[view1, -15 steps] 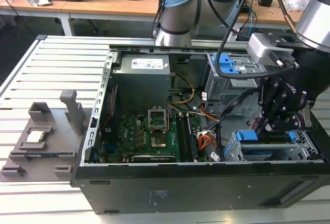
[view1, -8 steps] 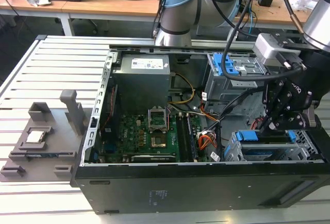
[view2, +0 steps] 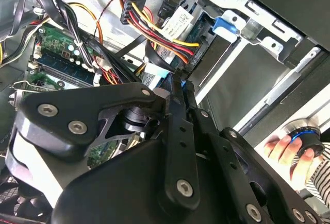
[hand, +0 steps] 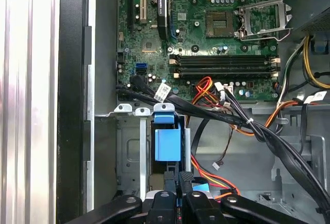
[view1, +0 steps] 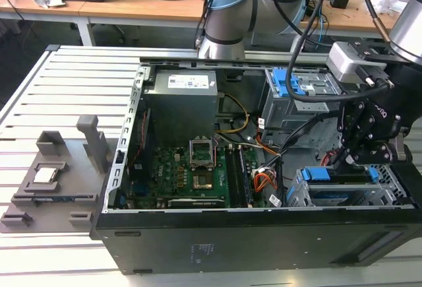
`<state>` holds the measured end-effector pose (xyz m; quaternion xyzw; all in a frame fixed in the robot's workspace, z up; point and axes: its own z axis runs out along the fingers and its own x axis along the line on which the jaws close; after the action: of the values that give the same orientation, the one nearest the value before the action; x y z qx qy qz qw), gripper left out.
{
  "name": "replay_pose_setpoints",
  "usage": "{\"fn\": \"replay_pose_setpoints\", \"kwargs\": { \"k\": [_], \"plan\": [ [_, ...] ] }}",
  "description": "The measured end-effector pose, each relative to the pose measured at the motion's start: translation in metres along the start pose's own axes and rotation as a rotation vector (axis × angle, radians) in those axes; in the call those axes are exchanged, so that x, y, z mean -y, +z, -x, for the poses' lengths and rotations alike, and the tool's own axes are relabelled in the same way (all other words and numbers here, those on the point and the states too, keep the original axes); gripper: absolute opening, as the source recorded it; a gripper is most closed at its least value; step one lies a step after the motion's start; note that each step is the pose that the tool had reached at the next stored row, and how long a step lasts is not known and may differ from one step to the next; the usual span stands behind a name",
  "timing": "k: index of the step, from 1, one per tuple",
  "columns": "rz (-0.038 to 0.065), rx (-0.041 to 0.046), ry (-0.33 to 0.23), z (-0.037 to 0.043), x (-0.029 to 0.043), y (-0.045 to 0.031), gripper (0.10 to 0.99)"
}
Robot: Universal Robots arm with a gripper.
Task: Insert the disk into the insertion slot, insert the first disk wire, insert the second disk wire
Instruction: 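Insert the second disk wire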
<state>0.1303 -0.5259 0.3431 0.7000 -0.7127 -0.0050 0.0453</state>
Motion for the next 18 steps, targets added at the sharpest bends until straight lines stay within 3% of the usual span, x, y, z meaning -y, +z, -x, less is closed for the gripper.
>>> {"fn": "replay_pose_setpoints", "kwargs": {
  "k": [13, 18],
  "plan": [
    [0.000, 0.0004, 0.000, 0.0001, 0.0007, 0.0018, 0.145],
    [0.000, -0.0003, 0.000, 0.0036, 0.0005, -0.0001, 0.145]
  ]
}}
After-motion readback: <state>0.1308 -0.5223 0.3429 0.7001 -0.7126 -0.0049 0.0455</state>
